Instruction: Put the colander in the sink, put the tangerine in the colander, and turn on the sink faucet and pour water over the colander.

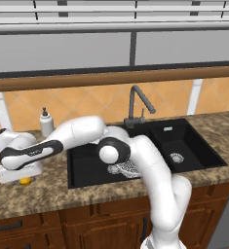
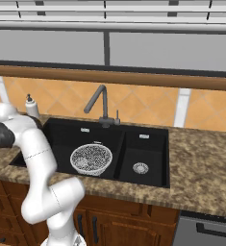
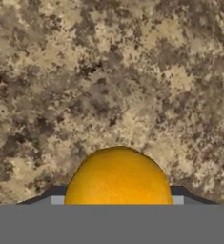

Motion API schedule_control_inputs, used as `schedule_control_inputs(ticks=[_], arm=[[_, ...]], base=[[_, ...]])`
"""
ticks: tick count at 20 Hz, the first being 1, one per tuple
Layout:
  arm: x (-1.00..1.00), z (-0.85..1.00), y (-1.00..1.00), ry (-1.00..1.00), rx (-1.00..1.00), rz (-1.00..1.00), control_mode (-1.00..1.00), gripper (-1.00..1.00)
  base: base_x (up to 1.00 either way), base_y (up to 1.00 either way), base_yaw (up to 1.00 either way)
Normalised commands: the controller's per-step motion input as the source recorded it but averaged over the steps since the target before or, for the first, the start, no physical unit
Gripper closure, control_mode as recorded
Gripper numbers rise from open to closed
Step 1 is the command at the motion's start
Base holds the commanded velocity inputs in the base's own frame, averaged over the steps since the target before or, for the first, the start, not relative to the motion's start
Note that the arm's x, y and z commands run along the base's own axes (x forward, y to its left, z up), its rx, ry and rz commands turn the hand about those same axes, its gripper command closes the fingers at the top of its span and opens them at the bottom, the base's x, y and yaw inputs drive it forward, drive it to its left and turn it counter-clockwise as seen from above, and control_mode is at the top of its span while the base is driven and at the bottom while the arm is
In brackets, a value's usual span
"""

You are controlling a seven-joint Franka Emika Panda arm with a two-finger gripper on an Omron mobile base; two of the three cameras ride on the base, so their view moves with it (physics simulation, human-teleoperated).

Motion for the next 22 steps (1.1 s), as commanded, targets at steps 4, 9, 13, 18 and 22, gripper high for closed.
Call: schedule_control_inputs(ticks=[4, 9, 13, 18, 22], arm=[[0.00, 0.14, -1.00, 0.00, 0.03, 0.00, -1.00, 1.00], [0.00, 0.10, -1.00, 0.01, 0.05, -0.02, -1.00, 1.00], [0.00, 0.06, -1.00, 0.02, 0.07, -0.03, -1.00, 1.00], [0.00, 0.02, -1.00, 0.06, 0.06, -0.05, -1.00, 1.00], [0.00, 0.00, -1.00, 0.09, 0.07, -0.07, -1.00, 1.00]], base=[[0.00, 0.00, 0.00], [0.00, 0.00, 0.00], [0.00, 0.00, 0.00], [0.00, 0.00, 0.00], [0.00, 0.00, 0.00]])
